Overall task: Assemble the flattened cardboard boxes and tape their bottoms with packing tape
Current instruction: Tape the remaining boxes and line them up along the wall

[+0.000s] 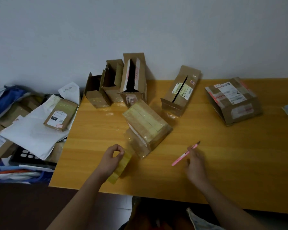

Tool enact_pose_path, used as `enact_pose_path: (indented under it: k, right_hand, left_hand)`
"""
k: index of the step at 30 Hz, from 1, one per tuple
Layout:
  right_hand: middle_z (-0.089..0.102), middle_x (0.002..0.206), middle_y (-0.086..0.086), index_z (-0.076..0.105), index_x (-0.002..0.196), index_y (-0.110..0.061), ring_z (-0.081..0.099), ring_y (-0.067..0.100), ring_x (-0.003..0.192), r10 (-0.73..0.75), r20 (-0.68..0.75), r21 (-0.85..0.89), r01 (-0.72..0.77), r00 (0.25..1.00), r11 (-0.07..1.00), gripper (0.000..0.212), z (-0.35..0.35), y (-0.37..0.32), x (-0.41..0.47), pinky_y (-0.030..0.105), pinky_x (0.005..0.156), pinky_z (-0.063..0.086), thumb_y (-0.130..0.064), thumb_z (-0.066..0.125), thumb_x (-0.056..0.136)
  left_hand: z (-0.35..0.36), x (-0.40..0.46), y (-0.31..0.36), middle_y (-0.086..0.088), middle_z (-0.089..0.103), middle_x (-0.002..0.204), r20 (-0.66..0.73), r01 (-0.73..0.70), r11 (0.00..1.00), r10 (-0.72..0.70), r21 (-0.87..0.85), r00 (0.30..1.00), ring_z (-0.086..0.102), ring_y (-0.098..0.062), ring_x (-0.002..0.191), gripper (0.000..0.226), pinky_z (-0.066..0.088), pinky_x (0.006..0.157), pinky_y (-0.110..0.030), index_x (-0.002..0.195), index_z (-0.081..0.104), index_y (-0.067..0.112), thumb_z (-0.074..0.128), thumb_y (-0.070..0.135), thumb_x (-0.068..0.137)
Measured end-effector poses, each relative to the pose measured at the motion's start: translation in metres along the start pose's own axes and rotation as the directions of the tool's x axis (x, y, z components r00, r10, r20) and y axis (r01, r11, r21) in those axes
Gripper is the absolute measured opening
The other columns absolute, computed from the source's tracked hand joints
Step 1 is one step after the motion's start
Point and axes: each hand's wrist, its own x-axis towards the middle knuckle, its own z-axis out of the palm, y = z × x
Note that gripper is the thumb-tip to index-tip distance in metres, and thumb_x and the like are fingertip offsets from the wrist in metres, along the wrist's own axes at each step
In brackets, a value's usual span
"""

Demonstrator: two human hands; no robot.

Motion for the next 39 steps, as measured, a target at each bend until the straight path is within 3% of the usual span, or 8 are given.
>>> enact_pose_path:
  k: [6,10,17,23,26,31,35,39]
  right_hand:
    - [0.046,0.133,0.018,0.045,0.142,-0.012,0.037,0.036,0.127,-0.04,-0.05,-0.175,0.03,0.998,0.984,0.06,0.0,0.0,-0.004,0.038,0.105,0.029,-0.007,0.063,0.086]
    - [0.061,0.099,0.001,0.066,0.116,-0.01,0.061,0.023,0.096,-0.33,0.177,0.135,0.309,0.927,0.941,0.026,0.007,-0.037,-0.019,0.039,0.09,0.049,-0.011,0.063,0.09]
    - [0.05,0.134,-0.006,0.046,0.142,-0.018,0.046,0.009,0.126,-0.299,0.337,0.381,0.162,0.893,0.91,0.052,0.056,-0.134,-0.049,0.033,0.106,0.042,-0.044,0.051,0.097]
    - [0.067,0.092,-0.002,0.065,0.078,-0.019,0.062,0.014,0.093,-0.334,0.101,0.431,0.261,0.937,0.864,0.011,0.093,-0.167,-0.045,0.028,0.082,0.046,-0.021,0.074,0.085]
    - [0.062,0.081,-0.001,0.063,0.077,-0.013,0.058,0.016,0.081,-0.385,0.04,0.333,0.351,0.922,0.875,0.013,0.104,-0.183,-0.041,0.027,0.07,0.04,-0.017,0.071,0.087]
    - [0.063,0.08,-0.004,0.065,0.081,-0.017,0.058,0.014,0.077,-0.338,0.045,0.238,0.318,0.94,0.918,0.014,0.123,-0.215,-0.026,0.029,0.066,0.041,-0.027,0.067,0.09]
    - [0.065,0.082,-0.003,0.061,0.077,-0.025,0.059,0.013,0.078,-0.322,0.136,0.295,0.272,0.937,0.916,0.016,0.146,-0.233,-0.023,0.026,0.066,0.043,-0.027,0.067,0.091]
    - [0.064,0.071,-0.005,0.061,0.07,-0.025,0.058,0.011,0.07,-0.217,0.15,0.456,0.127,0.964,0.881,0.022,0.178,-0.251,-0.024,0.025,0.064,0.043,-0.024,0.067,0.091]
  left_hand:
    - [0.01,-0.004,-0.004,-0.007,0.053,0.106,0.008,-0.062,0.997,0.062,0.039,0.998,0.045,-0.022,0.107,0.018,0.036,0.086,-0.029,0.082,0.051,0.023,0.053,0.015,0.099]
    - [0.012,-0.004,-0.003,-0.009,0.045,0.116,0.022,-0.036,0.998,0.035,0.044,0.999,0.042,-0.02,0.111,0.011,0.033,0.09,-0.031,0.089,0.051,0.018,0.051,0.017,0.1]
    - [-0.006,-0.01,-0.014,-0.011,0.037,0.121,0.067,-0.052,0.998,0.05,0.034,0.996,0.033,-0.015,0.115,0.007,0.03,0.094,-0.028,0.093,0.052,0.02,0.051,0.023,0.1]
    - [-0.04,-0.009,-0.032,-0.006,0.037,0.119,0.077,-0.086,0.996,0.084,0.021,0.993,0.034,-0.019,0.119,0.005,0.039,0.08,-0.012,0.095,0.056,0.024,0.058,0.019,0.096]
    - [-0.056,-0.015,-0.047,0.004,0.032,0.12,0.043,-0.087,0.996,0.088,-0.019,0.995,0.043,-0.021,0.11,0.021,0.04,0.079,-0.009,0.11,0.058,0.034,0.065,0.024,0.092]
    - [-0.068,-0.027,-0.083,0.012,0.023,0.126,0.151,-0.075,0.996,0.081,-0.045,0.985,0.039,0.007,0.114,0.108,0.04,0.082,0.0,0.145,0.021,0.05,0.09,0.027,0.065]
    - [-0.081,-0.026,-0.106,0.014,0.032,0.11,-0.038,-0.163,0.974,0.171,0.155,0.985,0.051,-0.005,0.087,0.108,0.05,0.074,-0.02,0.138,0.009,0.069,0.081,0.018,0.075]
    - [-0.113,-0.023,-0.124,0.012,0.046,0.104,-0.33,-0.137,0.99,0.139,0.03,0.934,0.049,-0.002,0.092,0.11,0.04,0.077,-0.009,0.152,0.014,0.038,0.085,0.018,0.07]
